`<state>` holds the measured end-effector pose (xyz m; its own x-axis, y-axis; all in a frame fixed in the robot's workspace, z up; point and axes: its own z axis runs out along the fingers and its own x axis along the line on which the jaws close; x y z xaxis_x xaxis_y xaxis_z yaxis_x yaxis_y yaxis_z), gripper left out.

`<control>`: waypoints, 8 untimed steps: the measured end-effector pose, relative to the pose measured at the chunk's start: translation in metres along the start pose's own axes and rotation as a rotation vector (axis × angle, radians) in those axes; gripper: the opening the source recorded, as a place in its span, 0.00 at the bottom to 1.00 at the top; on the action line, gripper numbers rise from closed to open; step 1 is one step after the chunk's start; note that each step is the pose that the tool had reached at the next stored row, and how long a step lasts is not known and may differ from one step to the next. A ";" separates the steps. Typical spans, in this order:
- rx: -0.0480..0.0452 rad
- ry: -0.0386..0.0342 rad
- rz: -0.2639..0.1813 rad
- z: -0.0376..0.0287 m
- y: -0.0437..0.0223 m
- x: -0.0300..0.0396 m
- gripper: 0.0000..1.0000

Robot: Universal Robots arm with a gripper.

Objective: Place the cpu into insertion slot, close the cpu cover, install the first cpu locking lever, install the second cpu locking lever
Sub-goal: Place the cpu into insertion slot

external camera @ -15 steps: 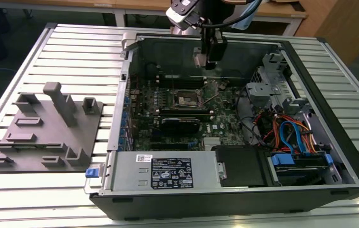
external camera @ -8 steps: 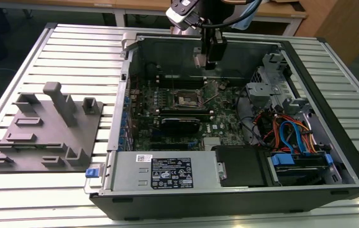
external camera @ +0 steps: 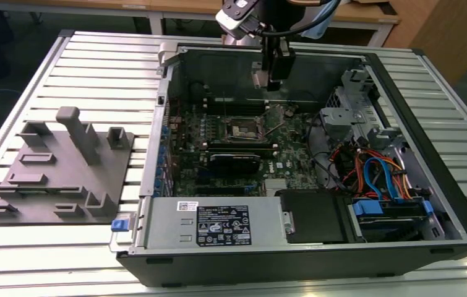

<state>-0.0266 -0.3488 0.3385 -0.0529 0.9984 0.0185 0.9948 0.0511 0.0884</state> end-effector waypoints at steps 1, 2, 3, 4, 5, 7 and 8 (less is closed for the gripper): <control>-0.0001 -0.0004 0.004 0.0001 0.0000 0.0000 0.54; -0.0002 -0.0009 0.009 0.0003 0.0000 0.0000 0.54; -0.0003 -0.0015 0.016 0.0005 0.0000 0.0000 0.54; -0.0003 -0.0022 0.022 0.0007 -0.0001 0.0000 0.54; -0.0004 -0.0024 0.025 0.0011 -0.0001 0.0000 0.54; -0.0005 -0.0026 0.027 0.0020 -0.0002 0.0000 0.54; -0.0006 -0.0026 0.029 0.0024 -0.0002 -0.0001 0.54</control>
<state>-0.0266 -0.3488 0.3360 -0.0240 0.9995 0.0184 0.9958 0.0223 0.0885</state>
